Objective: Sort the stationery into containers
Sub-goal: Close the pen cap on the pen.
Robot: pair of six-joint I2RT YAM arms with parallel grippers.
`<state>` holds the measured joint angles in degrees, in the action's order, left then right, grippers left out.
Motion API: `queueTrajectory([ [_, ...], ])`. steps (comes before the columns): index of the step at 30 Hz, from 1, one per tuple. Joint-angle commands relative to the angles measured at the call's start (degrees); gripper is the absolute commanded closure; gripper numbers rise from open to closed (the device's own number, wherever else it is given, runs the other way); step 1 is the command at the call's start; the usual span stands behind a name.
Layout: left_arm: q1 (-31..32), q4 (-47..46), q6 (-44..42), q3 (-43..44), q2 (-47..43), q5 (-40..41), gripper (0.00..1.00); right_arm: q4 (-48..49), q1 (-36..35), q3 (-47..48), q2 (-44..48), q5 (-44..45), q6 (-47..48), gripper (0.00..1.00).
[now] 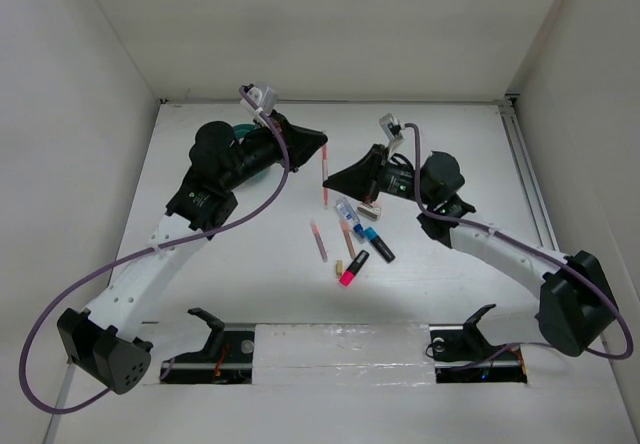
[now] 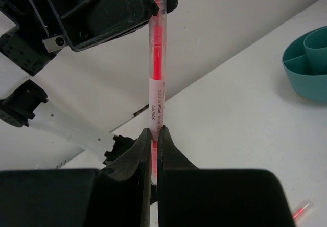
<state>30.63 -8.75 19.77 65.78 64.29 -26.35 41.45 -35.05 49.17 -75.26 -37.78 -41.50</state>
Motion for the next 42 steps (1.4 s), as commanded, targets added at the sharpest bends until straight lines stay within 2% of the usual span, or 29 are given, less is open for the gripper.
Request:
queueTrajectory([
  [1, 0.6, 13.2, -1.8, -2.1, 1.1, -7.0, 1.0, 15.3, 2.4, 8.7, 3.2, 5.3, -2.4, 1.0],
  [12, 0.6, 12.7, -2.4, -2.6, 1.1, -8.0, 1.0, 12.9, 3.4, 14.3, 2.7, 5.3, -8.1, 1.0],
  [23, 0.6, 12.7, -2.4, -2.6, 0.0, -8.0, 1.0, 11.6, 3.4, 14.2, 2.1, 4.0, -6.8, 1.0],
  [31, 0.6, 12.2, -1.8, -2.6, 1.2, -12.7, 1.0, 10.6, 2.4, 16.3, 2.1, 0.4, 3.2, 1.0],
  [42, 0.6, 11.5, -2.4, -2.6, 0.1, -13.0, 1.0, 8.5, 2.5, 16.9, 1.5, -1.4, 6.0, 1.0],
])
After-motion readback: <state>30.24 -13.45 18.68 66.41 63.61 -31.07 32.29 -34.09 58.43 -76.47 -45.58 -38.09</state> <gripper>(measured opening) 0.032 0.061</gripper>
